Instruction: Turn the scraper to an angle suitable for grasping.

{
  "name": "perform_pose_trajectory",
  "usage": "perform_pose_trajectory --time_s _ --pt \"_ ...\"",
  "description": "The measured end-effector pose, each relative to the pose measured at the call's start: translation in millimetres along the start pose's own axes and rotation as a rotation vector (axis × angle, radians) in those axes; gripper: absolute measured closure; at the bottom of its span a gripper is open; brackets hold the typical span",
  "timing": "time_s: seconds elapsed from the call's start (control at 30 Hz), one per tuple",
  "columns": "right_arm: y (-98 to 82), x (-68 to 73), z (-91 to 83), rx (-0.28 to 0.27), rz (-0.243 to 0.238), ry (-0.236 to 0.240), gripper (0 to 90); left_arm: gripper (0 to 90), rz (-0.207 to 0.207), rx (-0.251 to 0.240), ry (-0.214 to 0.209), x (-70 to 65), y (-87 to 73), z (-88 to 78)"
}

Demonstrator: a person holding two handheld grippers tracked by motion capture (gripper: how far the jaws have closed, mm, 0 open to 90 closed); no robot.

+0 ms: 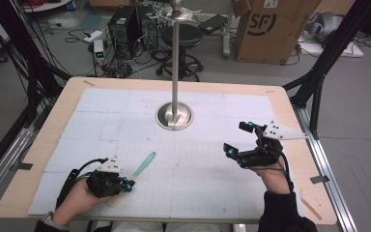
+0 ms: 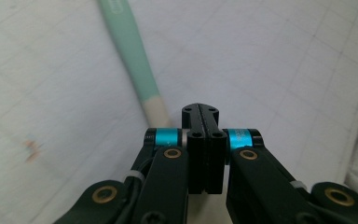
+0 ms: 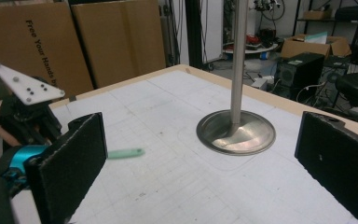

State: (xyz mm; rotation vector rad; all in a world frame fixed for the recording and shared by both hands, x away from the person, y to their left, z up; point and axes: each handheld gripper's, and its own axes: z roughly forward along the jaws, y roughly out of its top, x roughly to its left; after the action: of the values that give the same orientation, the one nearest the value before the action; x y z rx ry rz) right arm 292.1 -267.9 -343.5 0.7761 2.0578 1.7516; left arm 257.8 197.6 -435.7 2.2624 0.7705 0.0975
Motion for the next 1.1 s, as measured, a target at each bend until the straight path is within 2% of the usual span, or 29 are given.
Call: perform_pose_trajectory --time_s 0.13,0.2,0.33,0.37,0.47,0.53,0.57,0.7,0.8,0.93,1.0,1.1 --pt "0.1 0.4 0.5 0.002 -0.001 0.002 1.1 89.8 -0.033 -0.016 0.04 10.2 -1.5 -5.3" --pt "-0.1 0.6 1.1 0.004 0.0 0.001 1.1 89.8 -0.056 -0.066 0.056 13.0 1.3 -6.1" --pt "-0.1 1.8 2.6 0.009 -0.004 0.003 1.1 89.8 -0.118 -0.151 0.159 23.8 10.6 -5.6" --pt "0.0 2.0 2.8 0.009 -0.003 0.003 1.1 89.8 -0.146 -0.174 0.194 29.6 13.4 -3.9" --pt "0.2 2.8 3.9 0.01 -0.004 0.006 1.1 89.8 -0.194 -0.186 0.255 44.6 17.7 4.5" --pt "0.1 3.0 4.5 0.013 -0.008 0.008 1.1 89.8 -0.23 -0.185 0.265 53.5 17.8 10.6" --pt "0.0 2.9 4.7 0.015 -0.01 0.007 1.1 89.8 -0.25 -0.184 0.257 57.2 17.4 13.6" --pt "-0.8 2.6 4.8 0.019 -0.004 0.006 1.1 89.6 -0.299 -0.198 0.245 64.2 18.9 21.0" --pt "-1.2 2.3 4.9 0.02 -0.002 0.005 1.1 89.6 -0.282 -0.189 0.24 61.7 23.4 25.4" --pt "-0.9 2.8 5.4 0.02 -0.006 0.005 1.1 89.7 -0.183 -0.149 0.23 49.9 31.5 31.9" --pt "-0.4 3.0 5.4 0.015 -0.008 0.007 1.1 89.8 -0.158 -0.14 0.235 45.6 34.3 34.2" --pt "-0.4 2.7 5.2 0.015 -0.005 0.004 1.1 89.7 -0.123 -0.124 0.198 38.3 38.0 37.9"
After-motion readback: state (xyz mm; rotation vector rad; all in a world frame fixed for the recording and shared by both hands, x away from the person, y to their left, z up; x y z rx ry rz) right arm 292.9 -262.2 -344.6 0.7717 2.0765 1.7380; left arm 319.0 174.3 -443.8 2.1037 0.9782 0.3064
